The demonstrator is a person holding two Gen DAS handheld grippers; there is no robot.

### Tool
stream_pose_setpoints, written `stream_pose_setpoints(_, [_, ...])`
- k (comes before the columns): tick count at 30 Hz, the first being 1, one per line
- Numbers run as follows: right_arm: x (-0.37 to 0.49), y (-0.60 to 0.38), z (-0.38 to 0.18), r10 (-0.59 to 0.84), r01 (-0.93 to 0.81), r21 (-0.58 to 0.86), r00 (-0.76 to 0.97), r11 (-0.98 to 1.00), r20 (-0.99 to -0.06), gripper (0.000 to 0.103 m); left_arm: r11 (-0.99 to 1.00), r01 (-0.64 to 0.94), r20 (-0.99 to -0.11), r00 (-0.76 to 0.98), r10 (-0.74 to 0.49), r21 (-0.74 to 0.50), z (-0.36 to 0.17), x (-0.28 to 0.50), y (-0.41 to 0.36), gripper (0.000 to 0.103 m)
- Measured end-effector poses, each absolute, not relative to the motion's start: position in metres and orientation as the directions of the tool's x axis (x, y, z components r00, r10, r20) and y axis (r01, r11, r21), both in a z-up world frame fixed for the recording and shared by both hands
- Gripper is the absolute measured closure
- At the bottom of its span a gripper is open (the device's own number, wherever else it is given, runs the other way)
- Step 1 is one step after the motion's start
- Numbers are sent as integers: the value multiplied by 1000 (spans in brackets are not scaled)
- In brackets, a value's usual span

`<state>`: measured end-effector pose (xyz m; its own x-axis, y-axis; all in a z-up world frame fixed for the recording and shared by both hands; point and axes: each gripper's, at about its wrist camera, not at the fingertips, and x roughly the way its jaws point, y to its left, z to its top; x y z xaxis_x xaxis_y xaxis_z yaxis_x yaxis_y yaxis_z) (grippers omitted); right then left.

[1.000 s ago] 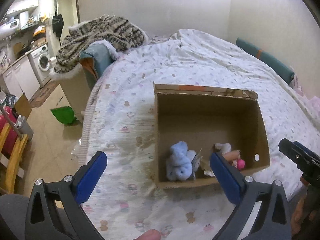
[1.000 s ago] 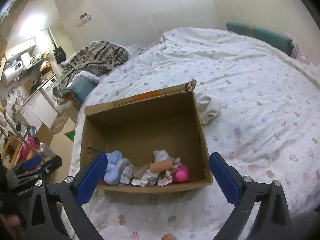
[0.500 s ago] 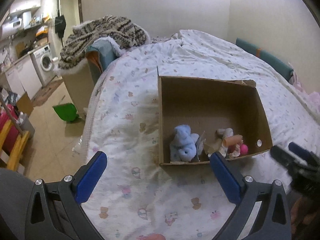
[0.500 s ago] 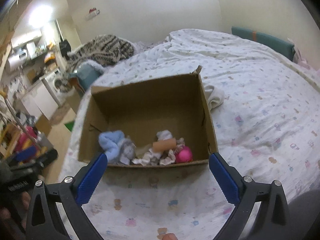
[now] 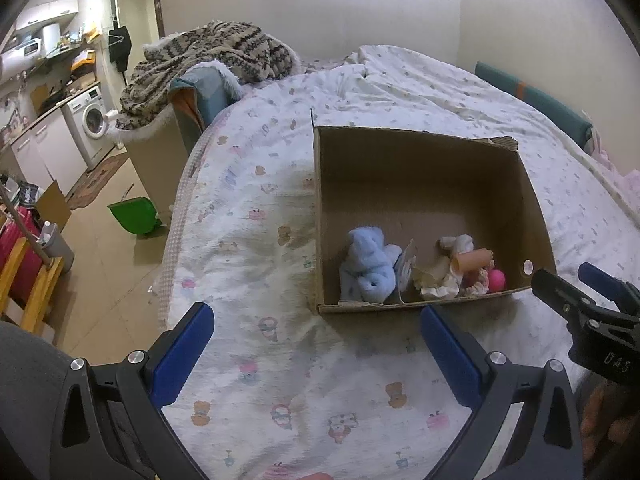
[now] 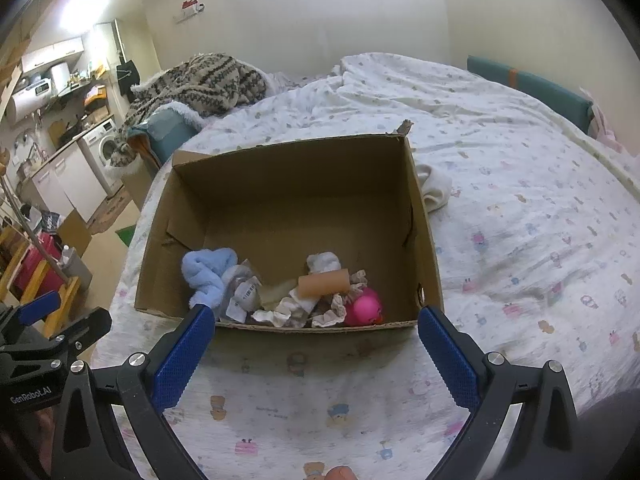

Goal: Organize soft objects

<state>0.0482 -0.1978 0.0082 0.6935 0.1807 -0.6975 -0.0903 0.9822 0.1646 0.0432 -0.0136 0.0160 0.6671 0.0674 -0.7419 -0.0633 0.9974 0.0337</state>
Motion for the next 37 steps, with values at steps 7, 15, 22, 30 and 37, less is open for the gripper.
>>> stream_pose_setpoints(7, [49, -200, 7, 171, -76, 165, 693, 983, -701, 0, 997, -66, -741, 669, 63, 25, 16, 45, -13, 0])
stream_pose_setpoints(15, [49, -201, 8, 170, -73, 166, 690, 983, -703, 0, 997, -74, -736, 674, 64, 19, 20, 45, -12, 0])
stream_pose_setpoints(22, [49, -201, 7, 172, -74, 167, 688, 983, -705, 0, 997, -73, -739, 671, 58, 12, 19, 45, -11, 0])
stream_pose_setpoints(30, [49, -201, 7, 171, -74, 167, 688, 983, -705, 0, 997, -73, -742, 668, 56, 9, 18, 45, -11, 0])
stream_pose_setpoints(37, [49, -201, 7, 172, -73, 169, 688, 983, -705, 0, 998, -68, -744, 667, 38, -10, 17, 46, -12, 0])
